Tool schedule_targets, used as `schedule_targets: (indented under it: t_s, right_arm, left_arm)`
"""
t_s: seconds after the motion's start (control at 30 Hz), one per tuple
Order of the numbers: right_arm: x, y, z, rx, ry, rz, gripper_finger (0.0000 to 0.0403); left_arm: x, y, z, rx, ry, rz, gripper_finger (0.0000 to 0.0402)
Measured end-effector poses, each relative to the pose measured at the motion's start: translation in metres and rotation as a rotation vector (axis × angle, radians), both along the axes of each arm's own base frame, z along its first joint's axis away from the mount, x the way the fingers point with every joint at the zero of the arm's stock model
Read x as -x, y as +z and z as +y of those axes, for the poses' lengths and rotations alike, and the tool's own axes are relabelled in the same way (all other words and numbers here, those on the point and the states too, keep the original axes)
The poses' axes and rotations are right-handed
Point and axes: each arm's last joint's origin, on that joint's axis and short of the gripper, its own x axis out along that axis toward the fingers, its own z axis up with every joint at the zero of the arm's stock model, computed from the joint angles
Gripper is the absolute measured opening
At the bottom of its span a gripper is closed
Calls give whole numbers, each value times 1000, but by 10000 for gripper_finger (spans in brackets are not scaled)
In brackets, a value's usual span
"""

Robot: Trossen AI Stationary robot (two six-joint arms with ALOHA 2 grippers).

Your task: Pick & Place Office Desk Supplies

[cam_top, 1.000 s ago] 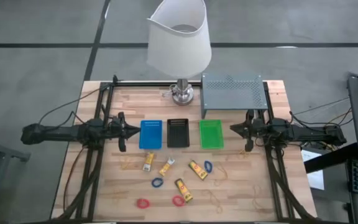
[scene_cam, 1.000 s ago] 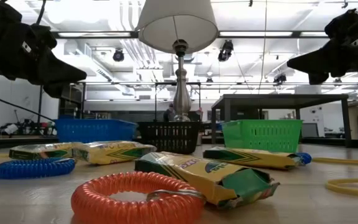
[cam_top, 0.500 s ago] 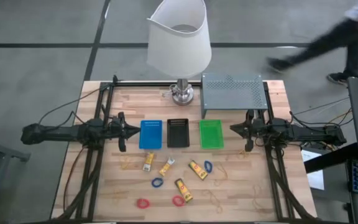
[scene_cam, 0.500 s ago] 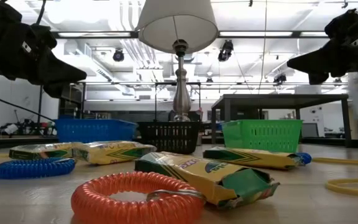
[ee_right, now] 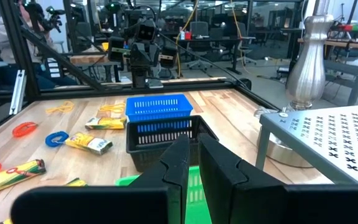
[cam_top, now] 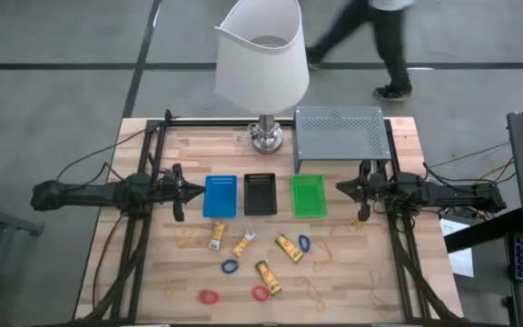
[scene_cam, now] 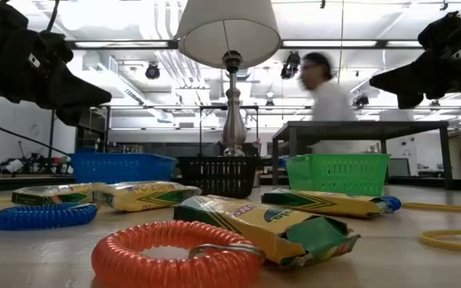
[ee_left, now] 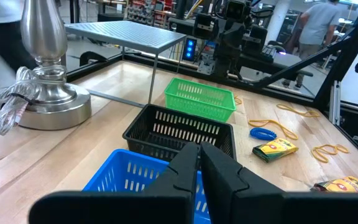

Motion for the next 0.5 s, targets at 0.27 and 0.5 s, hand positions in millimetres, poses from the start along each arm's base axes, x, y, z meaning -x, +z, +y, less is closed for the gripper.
schedule_targets:
  t_s: [0.27,0.5]
  right_arm:
    - [0,13,3,-178,115,-155,34]
    - [1,18,4,-299,149,-207,34]
  left_arm:
    - [0,0,0,0,0,1,27]
    - [0,0,0,0,0,0,27]
